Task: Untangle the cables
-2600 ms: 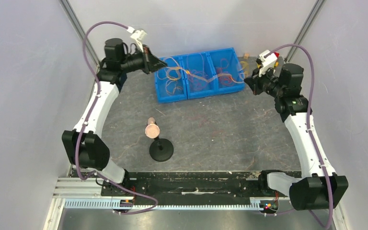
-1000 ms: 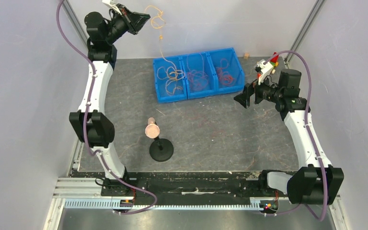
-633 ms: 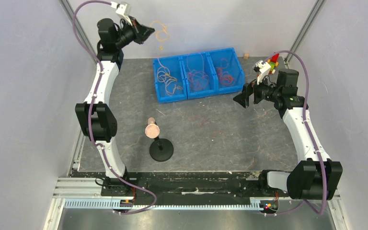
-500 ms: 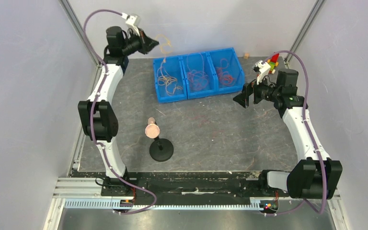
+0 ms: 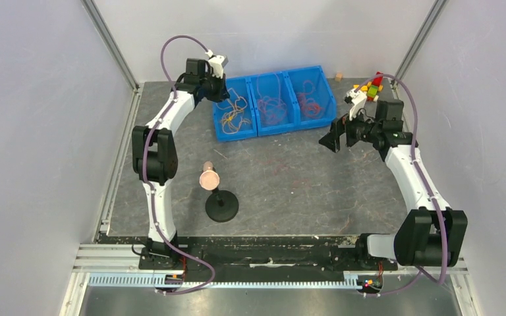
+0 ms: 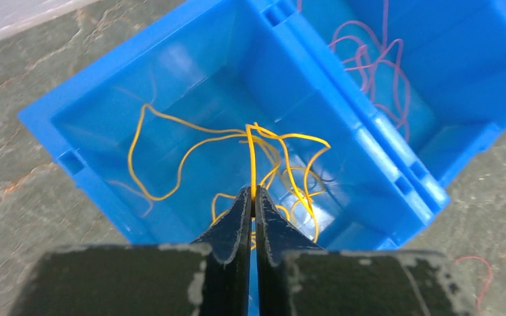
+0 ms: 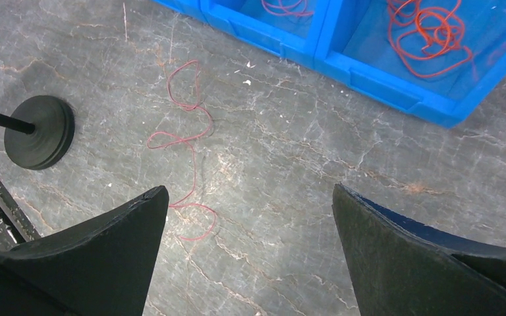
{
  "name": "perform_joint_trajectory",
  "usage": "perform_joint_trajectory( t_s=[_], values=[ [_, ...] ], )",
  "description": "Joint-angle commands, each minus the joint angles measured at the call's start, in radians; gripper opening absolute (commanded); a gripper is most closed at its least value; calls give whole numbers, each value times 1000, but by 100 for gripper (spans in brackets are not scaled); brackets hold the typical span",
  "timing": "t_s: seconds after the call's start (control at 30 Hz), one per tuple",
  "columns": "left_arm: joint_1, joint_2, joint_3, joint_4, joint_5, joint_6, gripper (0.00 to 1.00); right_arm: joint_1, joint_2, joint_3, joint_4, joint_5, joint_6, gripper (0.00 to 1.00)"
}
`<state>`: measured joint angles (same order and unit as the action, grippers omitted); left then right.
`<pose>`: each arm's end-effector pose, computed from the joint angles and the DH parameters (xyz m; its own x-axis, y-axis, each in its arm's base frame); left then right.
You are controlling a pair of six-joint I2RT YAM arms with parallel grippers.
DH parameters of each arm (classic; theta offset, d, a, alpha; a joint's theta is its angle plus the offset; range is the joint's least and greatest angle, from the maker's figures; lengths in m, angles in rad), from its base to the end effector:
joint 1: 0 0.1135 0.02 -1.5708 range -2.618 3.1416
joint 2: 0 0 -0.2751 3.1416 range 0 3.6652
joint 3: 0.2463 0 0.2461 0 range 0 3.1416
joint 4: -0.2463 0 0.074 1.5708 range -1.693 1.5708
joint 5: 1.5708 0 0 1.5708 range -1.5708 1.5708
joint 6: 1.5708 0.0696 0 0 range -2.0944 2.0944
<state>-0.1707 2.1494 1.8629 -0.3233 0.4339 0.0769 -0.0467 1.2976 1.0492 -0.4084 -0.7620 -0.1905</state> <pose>0.5161 -0.1187 0.2554 -0.5248 0.1612 -0.8358 0.5357 0.8257 -0.1771 0.2923 0.0344 0.3020 -0.5019 -0.1137 -0.8574 -0.6186 0.7401 0.2640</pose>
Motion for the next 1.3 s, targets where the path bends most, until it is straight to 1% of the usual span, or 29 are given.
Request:
perform_joint_trajectory(
  t_s=[0.0, 0.03, 0.07, 0.13, 0.17, 0.23, 0.33, 0.43, 0.53, 0.63, 0.7, 0.8, 0.93, 1.0, 1.1, 1.13, 1.2, 1.27],
  values=[
    [-9, 18, 142, -143, -173, 72, 15, 31, 29, -21, 19, 6, -26, 98],
    [-9, 17, 156, -158, -174, 75, 24, 42, 36, -25, 23, 12, -31, 98],
    [-9, 10, 170, -172, -168, 74, 39, 57, 42, -29, 26, 21, -33, 98],
    [-4, -14, 189, -185, -125, 56, 61, 106, 57, -37, 40, 39, -39, 98],
    [-3, -32, 199, -186, -106, 47, 67, 134, 66, -39, 44, 53, -46, 98],
    [0, -65, 226, -192, -59, 25, 72, 191, 87, -38, 54, 95, -62, 98],
    [9, -115, 277, -207, -23, -15, 75, 297, 136, -23, 77, 191, -83, 97],
    [28, -178, 282, -212, 14, -61, 76, 389, 212, 39, 72, 254, -103, 97],
    [52, -244, 245, -223, 51, -66, 77, 454, 321, 142, -22, 281, -146, 98],
    [66, -323, 165, -214, 66, -64, 77, 512, 417, 204, -98, 325, -218, 98],
    [69, -370, 111, -197, 69, -53, 78, 541, 458, 219, -102, 364, -258, 98],
    [71, -412, 50, -167, 87, -53, 78, 562, 526, 262, -94, 398, -270, 98],
    [70, -414, 33, -157, 110, -66, 78, 568, 630, 352, -99, 410, -265, 98],
    [71, -411, 33, -155, 123, -100, 78, 573, 681, 395, -110, 416, -279, 98],
    [71, -412, 33, -143, 124, -115, 78, 583, 740, 423, -113, 423, -305, 92],
    [71, -413, 33, -141, 125, -119, 77, 587, 755, 430, -113, 426, -311, 86],
    [71, -417, 32, -136, 128, -125, 77, 590, 776, 440, -112, 430, -318, 70],
    [71, -419, 32, -132, 128, -127, 77, 591, 782, 438, -113, 436, -318, 56]
  ],
)
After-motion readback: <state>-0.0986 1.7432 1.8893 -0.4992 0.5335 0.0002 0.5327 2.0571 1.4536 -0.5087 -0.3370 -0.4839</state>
